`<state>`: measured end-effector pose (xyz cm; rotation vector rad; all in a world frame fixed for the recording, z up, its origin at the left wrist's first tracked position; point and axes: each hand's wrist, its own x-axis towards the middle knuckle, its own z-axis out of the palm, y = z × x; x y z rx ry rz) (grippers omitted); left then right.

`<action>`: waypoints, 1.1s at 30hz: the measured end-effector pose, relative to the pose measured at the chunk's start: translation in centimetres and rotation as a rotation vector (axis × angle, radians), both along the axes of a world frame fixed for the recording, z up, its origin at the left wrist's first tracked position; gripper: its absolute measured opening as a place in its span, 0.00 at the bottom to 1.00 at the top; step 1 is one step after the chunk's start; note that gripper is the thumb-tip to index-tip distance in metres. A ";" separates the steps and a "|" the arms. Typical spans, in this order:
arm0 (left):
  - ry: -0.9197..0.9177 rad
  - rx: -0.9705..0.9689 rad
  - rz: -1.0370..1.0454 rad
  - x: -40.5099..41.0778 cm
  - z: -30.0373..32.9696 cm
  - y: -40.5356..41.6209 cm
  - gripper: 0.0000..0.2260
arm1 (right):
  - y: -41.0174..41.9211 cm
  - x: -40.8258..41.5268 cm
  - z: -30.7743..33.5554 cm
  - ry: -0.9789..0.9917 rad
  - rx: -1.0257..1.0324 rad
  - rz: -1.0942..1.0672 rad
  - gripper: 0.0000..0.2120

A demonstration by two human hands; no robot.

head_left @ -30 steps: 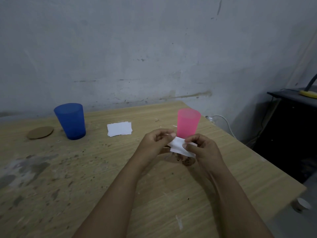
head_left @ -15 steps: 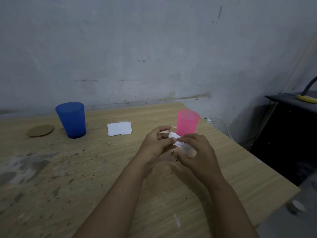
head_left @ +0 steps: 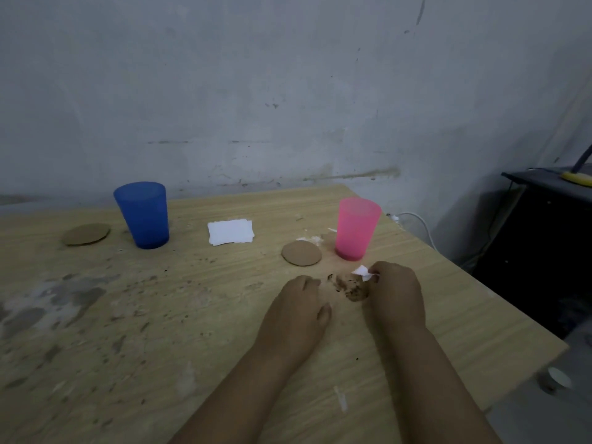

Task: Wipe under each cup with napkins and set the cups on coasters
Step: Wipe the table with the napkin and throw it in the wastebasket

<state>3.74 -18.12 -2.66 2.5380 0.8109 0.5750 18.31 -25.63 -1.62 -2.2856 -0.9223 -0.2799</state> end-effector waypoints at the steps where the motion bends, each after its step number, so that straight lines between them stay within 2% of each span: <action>1: 0.020 0.005 0.002 -0.2 -0.4 -0.2 0.22 | 0.3 -0.2 0.0 -0.010 -0.069 0.022 0.07; 4: 0.019 0.001 0.020 -0.2 -0.9 -0.5 0.23 | 1.7 -0.5 -0.2 -0.075 -0.237 0.066 0.08; 7: -0.014 -0.029 0.025 -0.1 -1.0 -0.2 0.21 | 3.2 -1.0 -0.4 0.016 -0.276 0.098 0.11; 13: -0.057 -0.086 0.027 -0.3 -1.3 0.1 0.22 | 1.0 -1.0 0.6 -0.120 -0.492 0.449 0.16; 18: -0.094 -0.076 0.024 -0.1 -1.3 0.1 0.21 | -0.8 -0.2 0.9 -0.181 -0.471 0.349 0.08; 22: -0.096 -0.025 0.012 -0.3 -1.1 0.0 0.20 | 3.4 -1.4 0.2 -0.052 -0.360 0.282 0.11; 24: -0.112 0.006 -0.001 -0.3 -1.1 0.0 0.18 | 3.2 -2.1 -0.5 -0.122 -0.350 0.354 0.12; 27: 0.007 0.055 -0.043 -0.2 -1.2 0.0 0.23 | 0.3 -2.2 -0.4 -0.123 -0.303 0.475 0.16; 30: 0.226 0.087 -0.089 -0.1 -1.3 0.0 0.35 | -1.5 0.3 -0.6 -0.103 -0.240 0.364 0.18; 33: 0.275 0.075 -0.111 -0.2 -1.2 -0.1 0.39 | -0.2 1.4 -0.1 -0.163 -0.312 0.318 0.16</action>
